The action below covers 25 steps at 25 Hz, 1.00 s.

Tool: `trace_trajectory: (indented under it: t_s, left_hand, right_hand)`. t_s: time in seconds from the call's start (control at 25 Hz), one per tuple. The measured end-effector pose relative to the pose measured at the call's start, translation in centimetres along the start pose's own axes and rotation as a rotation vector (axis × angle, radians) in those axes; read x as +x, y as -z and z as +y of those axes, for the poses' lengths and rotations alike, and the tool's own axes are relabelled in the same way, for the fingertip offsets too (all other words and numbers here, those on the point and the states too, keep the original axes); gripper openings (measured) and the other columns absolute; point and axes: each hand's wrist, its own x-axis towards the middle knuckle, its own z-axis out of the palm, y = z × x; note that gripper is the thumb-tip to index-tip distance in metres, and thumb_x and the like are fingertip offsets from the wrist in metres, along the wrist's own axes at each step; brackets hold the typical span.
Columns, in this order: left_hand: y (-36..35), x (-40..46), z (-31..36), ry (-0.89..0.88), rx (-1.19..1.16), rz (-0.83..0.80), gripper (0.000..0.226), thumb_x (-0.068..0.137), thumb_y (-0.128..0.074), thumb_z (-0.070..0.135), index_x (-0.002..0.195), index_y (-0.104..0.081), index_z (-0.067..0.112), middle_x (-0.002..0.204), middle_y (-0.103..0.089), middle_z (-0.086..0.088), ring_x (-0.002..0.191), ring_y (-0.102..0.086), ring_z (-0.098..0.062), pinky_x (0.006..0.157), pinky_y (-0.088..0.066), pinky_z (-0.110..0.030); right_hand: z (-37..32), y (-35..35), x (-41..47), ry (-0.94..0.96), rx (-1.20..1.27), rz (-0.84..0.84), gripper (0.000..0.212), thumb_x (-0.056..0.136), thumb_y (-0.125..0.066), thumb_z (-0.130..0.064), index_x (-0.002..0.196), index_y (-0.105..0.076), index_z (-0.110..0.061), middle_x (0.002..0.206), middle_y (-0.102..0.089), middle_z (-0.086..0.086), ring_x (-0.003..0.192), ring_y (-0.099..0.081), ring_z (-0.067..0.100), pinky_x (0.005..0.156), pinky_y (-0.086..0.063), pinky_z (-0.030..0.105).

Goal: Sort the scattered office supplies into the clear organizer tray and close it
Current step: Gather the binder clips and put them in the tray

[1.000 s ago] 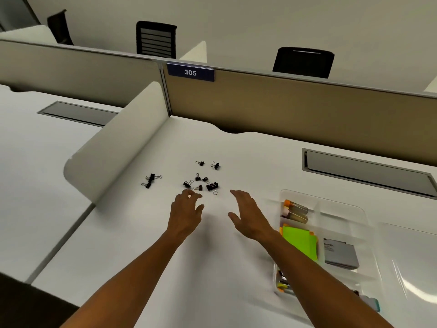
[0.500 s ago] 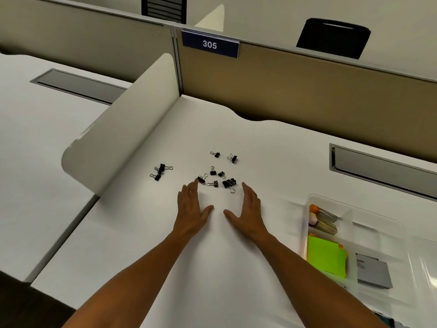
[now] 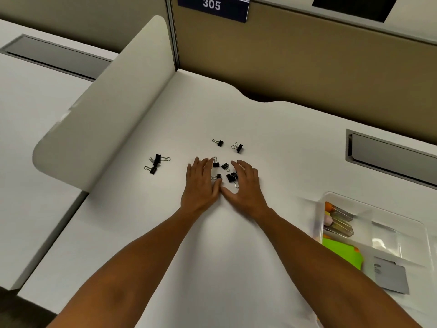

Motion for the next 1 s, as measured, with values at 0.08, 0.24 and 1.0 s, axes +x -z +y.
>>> trace_trajectory:
  t_s: [0.08, 0.24, 1.0]
  left_hand:
    - [-0.3, 1.1, -0.2, -0.027, 0.041, -0.018, 0.054, 0.094, -0.045, 0.033, 0.144, -0.034, 0.015, 0.147, -0.04, -0.008, 0.145, -0.022, -0.029, 0.12, -0.016, -0.049]
    - [-0.5, 2.6, -0.5, -0.053, 0.097, -0.01, 0.04, 0.098, -0.037, 0.034, 0.133, -0.046, 0.016, 0.14, -0.046, -0.007, 0.137, -0.033, -0.031, 0.116, -0.024, -0.048]
    - [-0.4, 2.5, 0.1, -0.119, 0.19, 0.065, 0.027, 0.097, -0.047, 0.037, 0.095, -0.059, 0.014, 0.083, -0.058, -0.004, 0.066, -0.053, -0.022, 0.061, -0.042, -0.034]
  right_hand:
    - [0.4, -0.3, 1.0, 0.083, -0.064, 0.033, 0.072, 0.082, -0.063, -0.053, 0.142, -0.04, -0.021, 0.139, -0.043, 0.001, 0.121, -0.041, 0.019, 0.1, -0.042, 0.03]
    - [0.9, -0.4, 3.0, 0.175, -0.145, 0.02, 0.054, 0.084, -0.059, -0.051, 0.133, -0.051, -0.03, 0.124, -0.051, -0.005, 0.104, -0.049, 0.013, 0.082, -0.049, 0.027]
    - [-0.5, 0.3, 1.4, 0.074, -0.349, 0.037, 0.029, 0.091, -0.057, -0.034, 0.071, -0.054, -0.014, 0.065, -0.057, 0.002, 0.046, -0.049, 0.028, 0.044, -0.039, 0.033]
